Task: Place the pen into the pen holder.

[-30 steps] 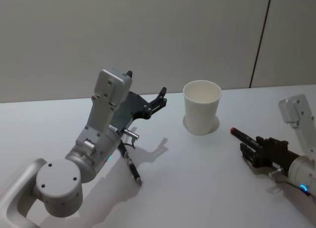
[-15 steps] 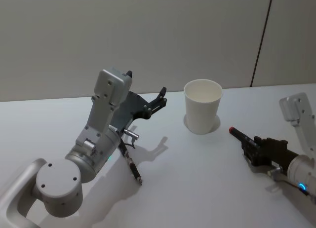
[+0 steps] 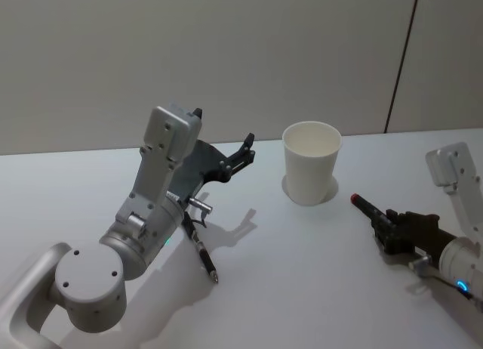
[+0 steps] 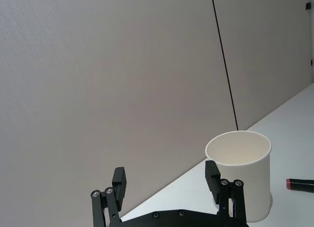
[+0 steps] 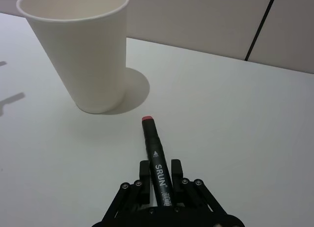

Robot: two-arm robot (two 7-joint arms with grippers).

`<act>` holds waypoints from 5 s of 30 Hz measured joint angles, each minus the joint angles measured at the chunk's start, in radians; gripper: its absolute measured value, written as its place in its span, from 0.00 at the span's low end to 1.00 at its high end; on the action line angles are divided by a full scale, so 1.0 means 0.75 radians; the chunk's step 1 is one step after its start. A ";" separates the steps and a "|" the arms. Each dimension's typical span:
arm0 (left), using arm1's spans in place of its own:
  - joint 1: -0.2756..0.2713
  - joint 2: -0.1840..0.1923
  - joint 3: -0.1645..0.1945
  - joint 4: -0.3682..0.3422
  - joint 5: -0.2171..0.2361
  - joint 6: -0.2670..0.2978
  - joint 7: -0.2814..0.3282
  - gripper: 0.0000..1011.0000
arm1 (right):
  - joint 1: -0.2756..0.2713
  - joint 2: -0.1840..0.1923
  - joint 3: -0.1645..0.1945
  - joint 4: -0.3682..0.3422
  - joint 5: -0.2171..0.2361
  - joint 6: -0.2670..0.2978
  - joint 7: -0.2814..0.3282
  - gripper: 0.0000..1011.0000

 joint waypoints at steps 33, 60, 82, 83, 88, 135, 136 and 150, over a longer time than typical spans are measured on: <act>0.000 0.000 0.000 0.000 0.000 0.000 0.000 0.99 | -0.044 0.017 0.005 -0.005 -0.070 -0.361 -0.044 0.18; 0.000 0.000 0.000 0.000 0.000 0.000 0.000 0.99 | 0.035 -0.034 0.040 0.038 0.080 -0.889 -0.028 0.18; 0.000 0.000 0.000 0.000 0.000 0.000 0.000 0.99 | 0.300 -0.202 -0.022 0.347 0.045 -1.077 0.099 0.18; 0.000 0.000 0.000 0.000 0.000 0.000 0.000 0.99 | 0.308 -0.207 -0.024 0.359 0.038 -1.083 0.101 0.18; 0.000 0.000 0.000 0.000 0.000 0.000 0.000 0.99 | 0.368 -0.246 -0.044 0.457 0.000 -1.118 0.106 0.18; 0.000 0.000 0.000 0.000 0.000 0.000 0.000 0.99 | 0.670 -0.435 -0.138 1.049 -0.192 -1.444 0.125 0.22; 0.000 0.000 0.000 0.000 0.000 0.000 0.000 0.99 | 0.671 -0.436 -0.138 1.052 -0.192 -1.446 0.125 0.24; 0.000 0.000 0.000 0.000 0.000 0.000 0.000 0.99 | 0.683 -0.443 -0.142 1.082 -0.201 -1.465 0.125 0.68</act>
